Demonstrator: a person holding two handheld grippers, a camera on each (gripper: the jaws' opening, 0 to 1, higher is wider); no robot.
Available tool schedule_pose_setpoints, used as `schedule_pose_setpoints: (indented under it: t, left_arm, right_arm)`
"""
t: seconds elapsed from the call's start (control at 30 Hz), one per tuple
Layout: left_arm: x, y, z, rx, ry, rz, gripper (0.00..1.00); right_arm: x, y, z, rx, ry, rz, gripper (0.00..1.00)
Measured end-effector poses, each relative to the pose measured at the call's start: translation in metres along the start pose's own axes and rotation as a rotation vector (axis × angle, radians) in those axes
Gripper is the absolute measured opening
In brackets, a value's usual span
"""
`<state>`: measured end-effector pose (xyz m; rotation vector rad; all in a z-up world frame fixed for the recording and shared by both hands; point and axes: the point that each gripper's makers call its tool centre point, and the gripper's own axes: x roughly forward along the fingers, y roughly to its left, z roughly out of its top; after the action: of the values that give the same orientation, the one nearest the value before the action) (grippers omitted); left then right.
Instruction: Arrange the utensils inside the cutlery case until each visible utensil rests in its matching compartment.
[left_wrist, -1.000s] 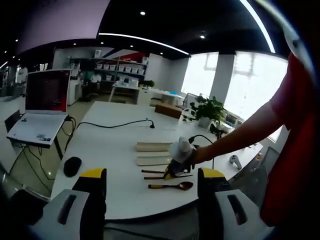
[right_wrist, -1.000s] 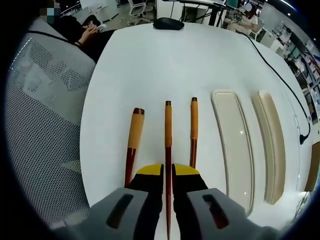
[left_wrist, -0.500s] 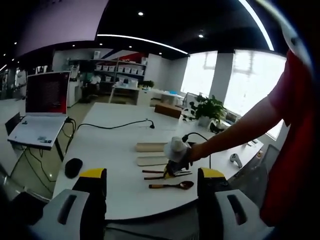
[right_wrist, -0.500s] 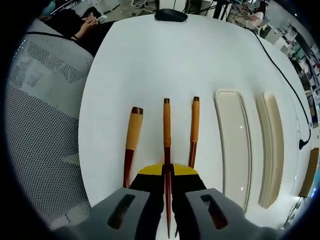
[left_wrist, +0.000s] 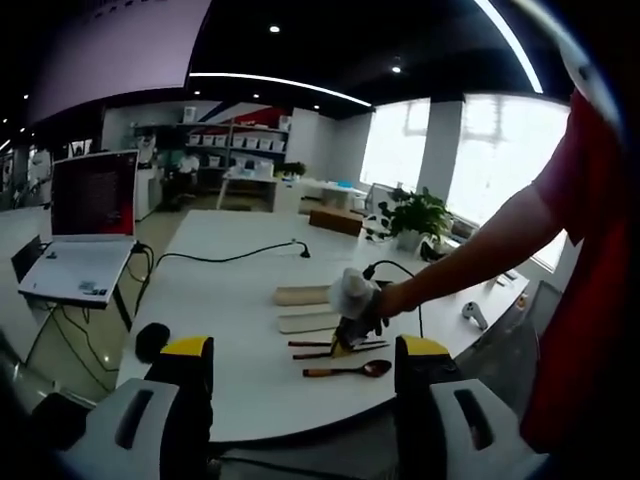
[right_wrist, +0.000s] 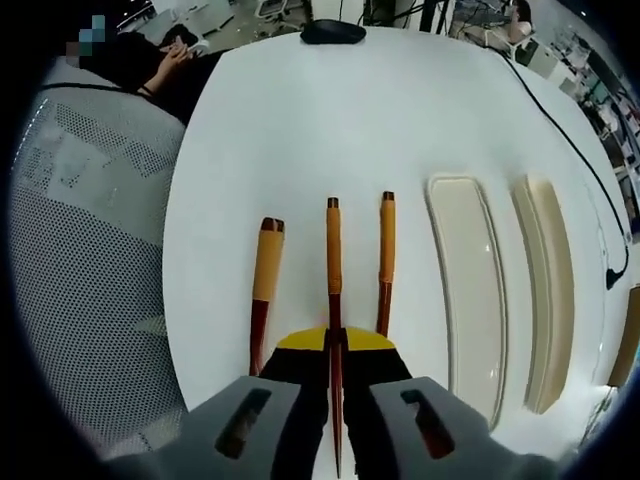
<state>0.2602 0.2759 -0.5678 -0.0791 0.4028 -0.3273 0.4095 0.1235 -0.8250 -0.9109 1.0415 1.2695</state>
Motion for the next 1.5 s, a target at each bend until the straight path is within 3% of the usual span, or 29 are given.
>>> schedule_pose_setpoints:
  t: [0.5, 1.5]
  left_arm:
    - [0.002, -0.009, 0.013, 0.023, -0.027, -0.031, 0.78]
    - [0.002, -0.010, 0.013, 0.041, -0.029, -0.057, 0.76]
  right_arm:
    - [-0.035, 0.000, 0.007, 0.004, -0.033, -0.022, 0.00]
    - [-0.113, -0.006, 0.015, -0.042, -0.061, -0.050, 0.00]
